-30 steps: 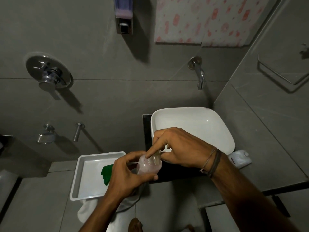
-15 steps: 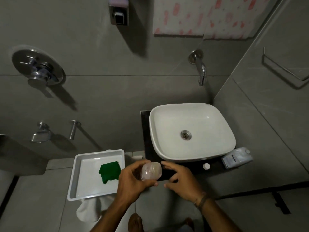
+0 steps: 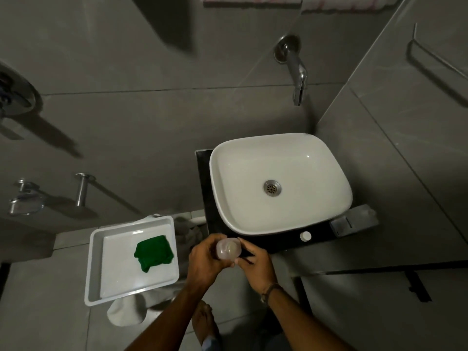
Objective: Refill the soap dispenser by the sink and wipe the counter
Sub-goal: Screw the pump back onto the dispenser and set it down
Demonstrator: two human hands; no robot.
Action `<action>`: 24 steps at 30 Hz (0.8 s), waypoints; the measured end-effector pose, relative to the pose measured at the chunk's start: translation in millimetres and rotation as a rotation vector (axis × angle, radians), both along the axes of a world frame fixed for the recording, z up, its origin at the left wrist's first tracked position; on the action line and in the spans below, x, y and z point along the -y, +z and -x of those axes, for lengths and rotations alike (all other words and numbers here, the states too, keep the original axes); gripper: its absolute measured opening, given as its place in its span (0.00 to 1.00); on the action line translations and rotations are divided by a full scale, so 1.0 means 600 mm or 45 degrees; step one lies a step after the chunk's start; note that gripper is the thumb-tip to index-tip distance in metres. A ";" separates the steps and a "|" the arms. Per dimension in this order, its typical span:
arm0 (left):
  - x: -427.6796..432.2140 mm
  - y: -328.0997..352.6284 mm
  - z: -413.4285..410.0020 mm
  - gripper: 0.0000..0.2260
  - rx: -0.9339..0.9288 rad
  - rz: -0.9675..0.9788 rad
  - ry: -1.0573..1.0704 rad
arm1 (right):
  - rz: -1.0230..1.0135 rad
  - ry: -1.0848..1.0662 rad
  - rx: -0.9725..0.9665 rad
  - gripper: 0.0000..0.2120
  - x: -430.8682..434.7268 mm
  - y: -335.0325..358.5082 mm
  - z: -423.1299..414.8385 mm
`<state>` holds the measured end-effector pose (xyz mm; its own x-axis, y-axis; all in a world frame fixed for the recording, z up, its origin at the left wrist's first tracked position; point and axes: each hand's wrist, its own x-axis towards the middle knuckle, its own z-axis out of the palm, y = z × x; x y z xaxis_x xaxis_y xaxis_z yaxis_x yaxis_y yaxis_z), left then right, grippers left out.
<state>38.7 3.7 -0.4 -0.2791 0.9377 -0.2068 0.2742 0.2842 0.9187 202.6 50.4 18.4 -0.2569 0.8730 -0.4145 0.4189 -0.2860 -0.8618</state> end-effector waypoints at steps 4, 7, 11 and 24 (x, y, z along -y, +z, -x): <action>-0.015 -0.024 0.003 0.25 -0.007 0.013 0.009 | 0.001 -0.035 0.014 0.27 -0.006 -0.014 0.011; -0.013 -0.043 0.007 0.26 -0.029 0.031 0.018 | 0.023 -0.054 0.011 0.26 -0.004 -0.019 0.019; -0.013 -0.048 0.010 0.26 -0.026 0.023 0.036 | 0.050 -0.090 0.011 0.26 -0.006 -0.024 0.027; -0.003 -0.050 0.003 0.43 -0.063 0.075 0.089 | 0.115 -0.147 -0.019 0.26 0.002 -0.033 0.023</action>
